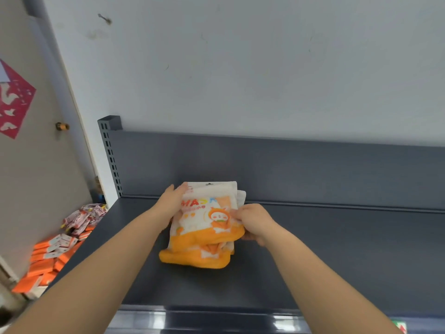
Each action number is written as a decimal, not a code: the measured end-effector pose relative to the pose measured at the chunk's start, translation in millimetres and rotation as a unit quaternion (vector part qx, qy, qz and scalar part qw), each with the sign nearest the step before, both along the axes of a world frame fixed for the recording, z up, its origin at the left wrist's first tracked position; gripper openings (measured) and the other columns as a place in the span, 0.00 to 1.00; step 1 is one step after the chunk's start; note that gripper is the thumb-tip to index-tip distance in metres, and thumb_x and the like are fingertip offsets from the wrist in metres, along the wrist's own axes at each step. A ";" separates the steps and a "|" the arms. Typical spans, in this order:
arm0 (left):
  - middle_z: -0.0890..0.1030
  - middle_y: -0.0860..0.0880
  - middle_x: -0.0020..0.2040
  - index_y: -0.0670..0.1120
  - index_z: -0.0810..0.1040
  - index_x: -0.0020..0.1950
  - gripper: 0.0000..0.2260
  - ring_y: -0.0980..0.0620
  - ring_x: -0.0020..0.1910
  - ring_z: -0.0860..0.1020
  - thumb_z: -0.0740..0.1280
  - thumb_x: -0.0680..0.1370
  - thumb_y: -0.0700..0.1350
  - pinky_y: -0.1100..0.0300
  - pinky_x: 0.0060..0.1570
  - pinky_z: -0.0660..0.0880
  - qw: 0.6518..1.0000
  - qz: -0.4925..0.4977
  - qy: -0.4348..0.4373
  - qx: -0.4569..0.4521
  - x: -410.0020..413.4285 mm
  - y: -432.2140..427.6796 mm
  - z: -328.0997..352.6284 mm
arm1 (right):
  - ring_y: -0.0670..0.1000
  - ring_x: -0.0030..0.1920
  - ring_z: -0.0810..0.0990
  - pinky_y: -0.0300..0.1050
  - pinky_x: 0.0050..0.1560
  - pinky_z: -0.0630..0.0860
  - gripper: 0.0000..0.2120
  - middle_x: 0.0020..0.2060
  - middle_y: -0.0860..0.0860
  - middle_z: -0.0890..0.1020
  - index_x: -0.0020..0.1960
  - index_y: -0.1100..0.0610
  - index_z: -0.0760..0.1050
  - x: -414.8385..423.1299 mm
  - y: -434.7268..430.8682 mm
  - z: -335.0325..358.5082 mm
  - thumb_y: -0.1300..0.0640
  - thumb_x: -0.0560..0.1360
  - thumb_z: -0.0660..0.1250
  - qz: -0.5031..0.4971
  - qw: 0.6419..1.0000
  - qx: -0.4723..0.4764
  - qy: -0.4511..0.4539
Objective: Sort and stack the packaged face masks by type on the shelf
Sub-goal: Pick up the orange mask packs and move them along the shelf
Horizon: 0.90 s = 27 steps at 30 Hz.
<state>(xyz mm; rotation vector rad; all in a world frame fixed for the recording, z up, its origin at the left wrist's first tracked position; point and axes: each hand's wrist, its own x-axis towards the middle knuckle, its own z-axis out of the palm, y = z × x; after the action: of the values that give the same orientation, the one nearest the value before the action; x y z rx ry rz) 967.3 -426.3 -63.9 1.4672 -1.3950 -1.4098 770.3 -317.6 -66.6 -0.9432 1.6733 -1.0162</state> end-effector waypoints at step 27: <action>0.41 0.64 0.78 0.64 0.48 0.78 0.54 0.52 0.79 0.47 0.75 0.60 0.68 0.52 0.72 0.63 0.864 -0.304 -0.313 -0.252 17.7 28.4 12.6 | 0.54 0.59 0.77 0.55 0.60 0.78 0.22 0.62 0.50 0.74 0.68 0.52 0.67 -35.7 1.9 8.3 0.46 0.78 0.64 -0.090 0.992 -0.073 -0.041</action>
<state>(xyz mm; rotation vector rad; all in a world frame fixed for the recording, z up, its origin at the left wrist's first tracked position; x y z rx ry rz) 985.0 -397.9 -51.3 1.2091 -2.5803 -0.7570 734.6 -315.7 -58.4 -0.8438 1.6541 -1.2958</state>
